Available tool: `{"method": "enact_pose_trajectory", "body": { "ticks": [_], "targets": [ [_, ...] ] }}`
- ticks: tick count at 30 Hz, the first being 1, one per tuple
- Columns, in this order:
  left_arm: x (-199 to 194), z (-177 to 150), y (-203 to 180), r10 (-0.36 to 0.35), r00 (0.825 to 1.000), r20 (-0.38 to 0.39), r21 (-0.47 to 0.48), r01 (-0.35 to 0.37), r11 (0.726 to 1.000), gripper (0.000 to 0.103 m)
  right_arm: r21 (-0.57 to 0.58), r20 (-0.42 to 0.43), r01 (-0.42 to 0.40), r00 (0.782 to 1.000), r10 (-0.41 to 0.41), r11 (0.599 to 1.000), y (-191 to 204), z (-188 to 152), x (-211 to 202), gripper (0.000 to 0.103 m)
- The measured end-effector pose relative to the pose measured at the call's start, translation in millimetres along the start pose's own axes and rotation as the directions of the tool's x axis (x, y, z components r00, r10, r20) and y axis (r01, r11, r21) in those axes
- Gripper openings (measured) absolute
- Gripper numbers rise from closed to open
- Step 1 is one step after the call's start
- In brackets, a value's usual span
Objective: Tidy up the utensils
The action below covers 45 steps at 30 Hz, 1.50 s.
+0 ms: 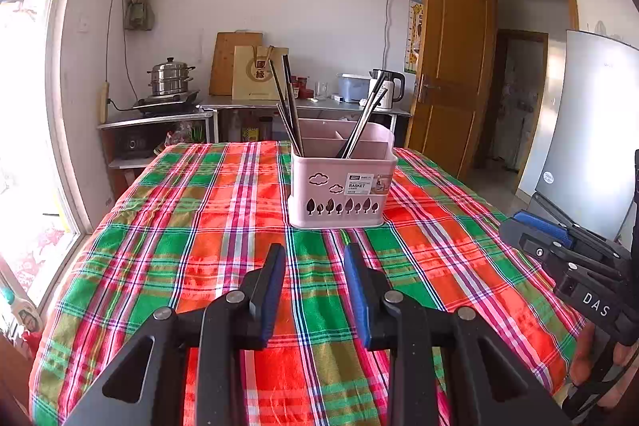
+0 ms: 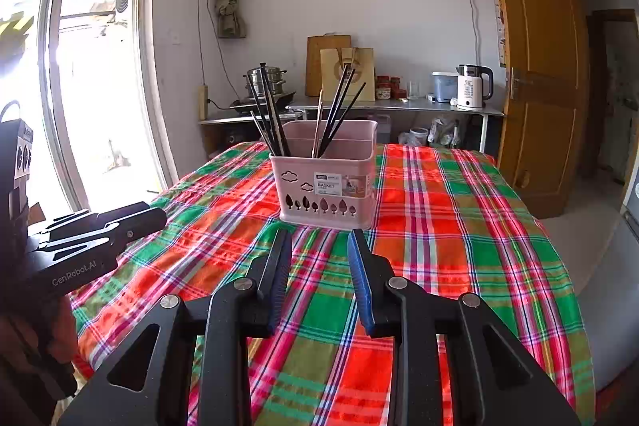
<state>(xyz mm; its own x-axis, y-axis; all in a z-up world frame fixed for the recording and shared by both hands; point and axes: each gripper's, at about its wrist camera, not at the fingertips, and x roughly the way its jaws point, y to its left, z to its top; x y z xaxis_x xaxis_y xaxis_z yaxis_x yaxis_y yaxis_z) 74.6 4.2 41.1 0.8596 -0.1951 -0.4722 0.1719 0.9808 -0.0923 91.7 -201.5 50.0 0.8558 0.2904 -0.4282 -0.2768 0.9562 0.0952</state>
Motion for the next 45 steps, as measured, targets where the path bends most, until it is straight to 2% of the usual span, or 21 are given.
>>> {"method": "enact_pose_trajectory", "body": {
  "ticks": [9,17,45],
  "targets": [
    [-23,-19,-11,0.014,0.998,0.054,0.021,-0.015,1.0,0.03,0.003,0.004,0.012,1.0,-0.012,1.0,3,-24,-13,0.03],
    [-23,-29,-19,-0.004,0.999,0.044,0.035,0.003,0.999,0.03,-0.012,0.004,0.016,1.0,-0.016,1.0,7,-31,-16,0.03],
    [-13,-41,-16,0.008,1.0,0.021,0.03,-0.008,1.0,0.03,-0.023,-0.02,0.01,1.0,-0.01,1.0,10,-35,-8,0.03]
  ]
}}
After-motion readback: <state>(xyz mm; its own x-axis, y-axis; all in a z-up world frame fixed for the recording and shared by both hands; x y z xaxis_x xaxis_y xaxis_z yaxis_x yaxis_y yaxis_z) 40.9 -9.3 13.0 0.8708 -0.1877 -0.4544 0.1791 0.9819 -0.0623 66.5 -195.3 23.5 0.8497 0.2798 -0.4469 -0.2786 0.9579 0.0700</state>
